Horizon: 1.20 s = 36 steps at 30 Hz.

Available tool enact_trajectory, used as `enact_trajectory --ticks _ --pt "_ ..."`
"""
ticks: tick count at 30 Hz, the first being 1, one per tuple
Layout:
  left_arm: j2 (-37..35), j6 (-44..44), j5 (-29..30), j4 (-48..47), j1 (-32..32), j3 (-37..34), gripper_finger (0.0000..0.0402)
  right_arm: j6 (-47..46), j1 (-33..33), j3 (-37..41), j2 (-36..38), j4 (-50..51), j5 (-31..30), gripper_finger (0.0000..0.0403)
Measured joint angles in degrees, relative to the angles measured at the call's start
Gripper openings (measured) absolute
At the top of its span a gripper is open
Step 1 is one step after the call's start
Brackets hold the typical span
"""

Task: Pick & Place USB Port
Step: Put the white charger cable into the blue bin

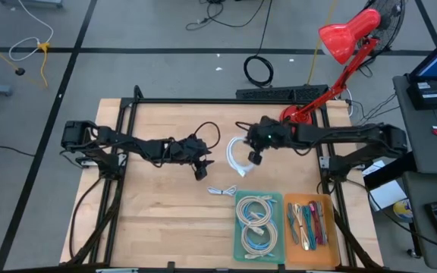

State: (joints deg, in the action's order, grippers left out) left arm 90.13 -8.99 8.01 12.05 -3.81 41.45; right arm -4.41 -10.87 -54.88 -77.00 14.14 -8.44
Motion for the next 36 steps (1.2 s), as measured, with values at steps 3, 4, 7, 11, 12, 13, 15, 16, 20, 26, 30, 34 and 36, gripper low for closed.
enact_trajectory --ticks 3,4,7,11,12,13,15,16,20,26,30,34,36 --pt "0.0 -0.1 0.0 0.3 0.6 0.0 0.0191 -2.3 3.3 -0.1 1.0 -0.8 4.4 0.0028" --pt "0.0 -0.2 0.1 0.5 0.8 0.0 0.0191 -2.7 4.7 -0.1 1.3 -0.5 5.9 0.0028" --pt "0.0 -0.3 0.4 0.9 1.4 0.0 0.0191 -4.3 10.0 -0.1 1.9 -1.2 9.2 0.0028" --pt "0.0 -1.9 1.1 1.2 2.2 0.0 0.0191 -7.1 17.0 -0.1 2.4 -1.0 12.2 0.0028" --pt "0.0 -2.6 1.1 1.2 2.5 0.0 0.0191 -7.8 18.8 -0.1 2.4 -0.6 12.7 0.0028" --pt "0.0 -3.3 1.1 1.3 2.6 0.0 0.0191 -8.4 20.6 -0.1 2.4 -0.1 13.3 0.0028" --pt "0.0 -4.7 1.2 1.5 3.2 0.0 0.0191 -9.7 24.3 -0.1 2.4 0.4 14.5 0.0028" --pt "0.0 -5.5 1.6 1.5 3.4 0.0 0.0191 -10.2 26.1 -0.1 2.4 0.9 14.8 0.0028" --pt "0.0 -9.0 3.8 1.5 5.0 0.0 0.0191 -11.8 34.5 -0.1 2.4 1.0 14.7 0.0028" --pt "0.0 -13.6 7.7 1.6 8.5 0.0 0.0191 -13.9 44.9 -0.1 1.1 -4.5 8.9 0.0028" --pt "0.0 -14.7 10.2 1.8 10.8 0.0 0.0191 -14.1 46.4 -0.1 -3.3 -7.5 5.3 0.0028" --pt "0.0 -15.1 10.6 2.2 12.3 0.0 0.0191 -12.9 44.4 -0.1 -9.0 -7.2 4.1 0.0028" --pt "0.0 -15.1 11.1 2.2 13.0 0.0 0.0191 -12.1 43.3 -0.1 -11.5 -6.9 4.9 0.0028"
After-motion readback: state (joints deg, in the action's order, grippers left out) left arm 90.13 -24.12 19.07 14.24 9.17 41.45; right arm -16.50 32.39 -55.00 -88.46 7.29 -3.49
